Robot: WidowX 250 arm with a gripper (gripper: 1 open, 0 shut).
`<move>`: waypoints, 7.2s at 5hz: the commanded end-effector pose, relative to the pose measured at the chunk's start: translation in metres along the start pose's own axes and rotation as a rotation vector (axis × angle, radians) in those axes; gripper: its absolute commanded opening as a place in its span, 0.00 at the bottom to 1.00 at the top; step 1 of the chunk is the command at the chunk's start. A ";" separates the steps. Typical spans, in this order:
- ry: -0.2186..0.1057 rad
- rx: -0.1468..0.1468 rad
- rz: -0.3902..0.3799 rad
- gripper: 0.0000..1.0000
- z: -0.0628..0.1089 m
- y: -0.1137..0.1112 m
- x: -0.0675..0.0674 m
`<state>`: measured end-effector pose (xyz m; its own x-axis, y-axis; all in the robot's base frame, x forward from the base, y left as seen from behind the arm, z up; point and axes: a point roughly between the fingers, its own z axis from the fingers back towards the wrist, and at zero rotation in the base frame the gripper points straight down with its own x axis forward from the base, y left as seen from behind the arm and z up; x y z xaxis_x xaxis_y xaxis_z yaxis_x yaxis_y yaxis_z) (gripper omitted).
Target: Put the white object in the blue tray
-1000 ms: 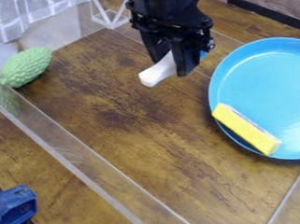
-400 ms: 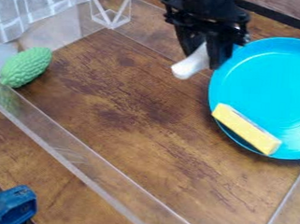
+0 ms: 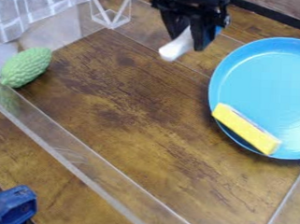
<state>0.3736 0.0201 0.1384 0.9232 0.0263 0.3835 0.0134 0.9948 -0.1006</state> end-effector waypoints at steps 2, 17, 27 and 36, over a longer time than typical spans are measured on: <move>-0.065 -0.018 -0.049 0.00 0.016 -0.023 0.007; -0.105 0.062 -0.262 0.00 0.013 -0.031 0.047; -0.154 0.145 -0.110 0.00 -0.017 -0.052 0.072; -0.187 0.136 -0.102 1.00 -0.010 -0.056 0.071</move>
<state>0.4408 -0.0278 0.1321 0.8738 -0.0640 0.4820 0.0331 0.9968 0.0724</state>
